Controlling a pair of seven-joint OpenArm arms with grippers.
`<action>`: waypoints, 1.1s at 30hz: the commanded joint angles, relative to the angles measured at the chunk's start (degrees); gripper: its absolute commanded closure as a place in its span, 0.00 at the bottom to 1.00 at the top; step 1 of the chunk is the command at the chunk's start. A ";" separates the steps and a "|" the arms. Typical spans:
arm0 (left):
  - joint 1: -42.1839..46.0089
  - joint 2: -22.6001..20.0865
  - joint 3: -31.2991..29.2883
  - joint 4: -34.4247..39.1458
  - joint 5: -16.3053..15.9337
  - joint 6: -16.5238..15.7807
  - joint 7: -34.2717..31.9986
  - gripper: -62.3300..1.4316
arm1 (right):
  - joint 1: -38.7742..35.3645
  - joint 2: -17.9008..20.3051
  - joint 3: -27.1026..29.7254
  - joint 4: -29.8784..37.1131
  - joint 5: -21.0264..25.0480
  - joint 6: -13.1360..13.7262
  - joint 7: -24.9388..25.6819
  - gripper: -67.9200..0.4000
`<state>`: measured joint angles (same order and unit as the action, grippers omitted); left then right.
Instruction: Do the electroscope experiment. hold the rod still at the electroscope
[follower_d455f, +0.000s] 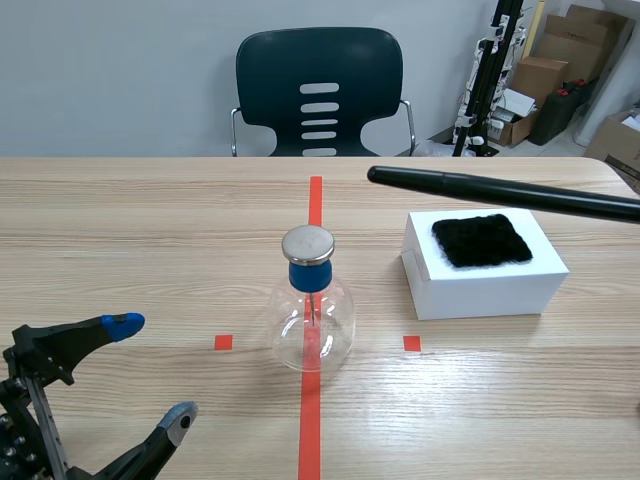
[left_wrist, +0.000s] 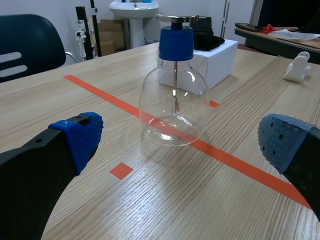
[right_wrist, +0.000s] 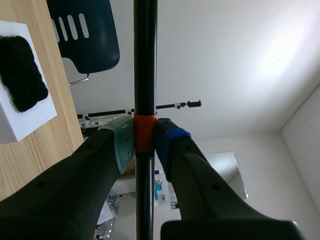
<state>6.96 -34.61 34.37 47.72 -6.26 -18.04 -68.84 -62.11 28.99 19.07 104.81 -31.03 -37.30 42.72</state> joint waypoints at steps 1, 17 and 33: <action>-0.31 -0.20 -0.33 1.07 -0.33 -0.09 -0.81 0.00 | 0.04 -0.11 0.59 0.90 0.70 -0.85 0.09 0.99; -0.31 -0.20 -0.33 1.07 -0.33 -0.09 -0.81 0.00 | 0.04 -0.11 0.59 0.90 0.68 -0.85 0.28 0.99; -0.31 -0.20 -0.33 1.07 -0.33 -0.09 -0.81 0.00 | 0.37 0.11 1.97 1.60 3.67 -0.87 0.00 0.99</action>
<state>6.96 -34.61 34.37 47.72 -6.26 -18.04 -68.84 -62.08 29.02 19.29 104.86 -29.02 -37.30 42.76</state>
